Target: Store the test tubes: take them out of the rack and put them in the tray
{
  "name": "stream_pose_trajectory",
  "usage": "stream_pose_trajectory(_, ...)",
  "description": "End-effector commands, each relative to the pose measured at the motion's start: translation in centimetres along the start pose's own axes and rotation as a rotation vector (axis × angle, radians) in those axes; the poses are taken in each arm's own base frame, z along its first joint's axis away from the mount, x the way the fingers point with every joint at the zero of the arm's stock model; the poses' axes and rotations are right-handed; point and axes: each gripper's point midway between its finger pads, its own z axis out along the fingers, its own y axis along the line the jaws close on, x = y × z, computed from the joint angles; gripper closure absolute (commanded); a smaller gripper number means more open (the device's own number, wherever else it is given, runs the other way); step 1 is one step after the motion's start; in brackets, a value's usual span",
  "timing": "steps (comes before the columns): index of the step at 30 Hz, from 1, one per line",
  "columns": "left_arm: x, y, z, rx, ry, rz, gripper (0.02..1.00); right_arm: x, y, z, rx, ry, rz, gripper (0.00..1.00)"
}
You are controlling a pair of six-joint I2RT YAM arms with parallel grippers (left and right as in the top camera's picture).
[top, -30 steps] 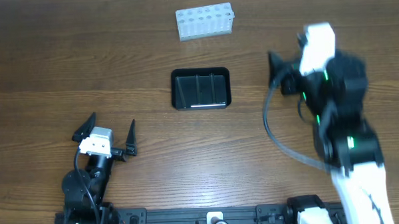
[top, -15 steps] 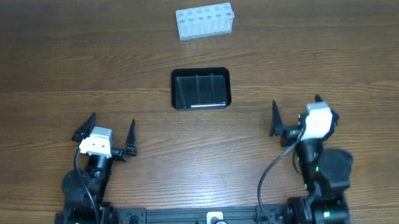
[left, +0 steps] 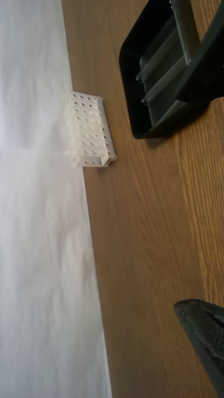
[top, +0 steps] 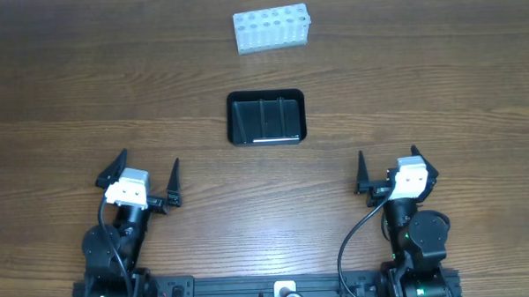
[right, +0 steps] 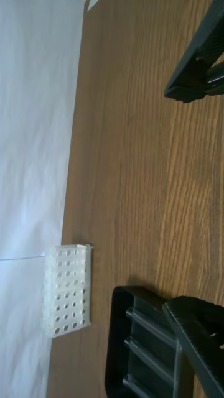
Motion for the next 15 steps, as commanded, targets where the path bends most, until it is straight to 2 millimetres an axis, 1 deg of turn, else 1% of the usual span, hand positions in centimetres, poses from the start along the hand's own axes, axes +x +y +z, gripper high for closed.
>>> stream_pose_trajectory(1,0.1,-0.1,0.0,0.007,-0.003,0.013,0.018,0.2,-0.3,0.0,0.024,0.0,0.002,0.007)
stream_pose_trajectory(3,0.1,-0.1,0.0,0.007,-0.003,0.013,0.018,0.2,-0.4,0.0,0.03,-0.002,0.001,0.009)
stream_pose_trajectory(8,0.1,-0.1,0.0,0.007,-0.003,0.013,0.018,-0.3,-1.9,0.1,0.114,-0.033,0.006,0.009)
stream_pose_trajectory(12,0.1,-0.1,0.0,0.007,-0.003,0.013,0.018,-0.8,-2.2,0.1,0.135,-0.071,0.009,0.009)
stream_pose_trajectory(15,0.1,-0.1,0.0,0.007,-0.003,0.013,0.018,-0.5,-2.5,0.1,0.152,-0.059,-0.005,0.007)
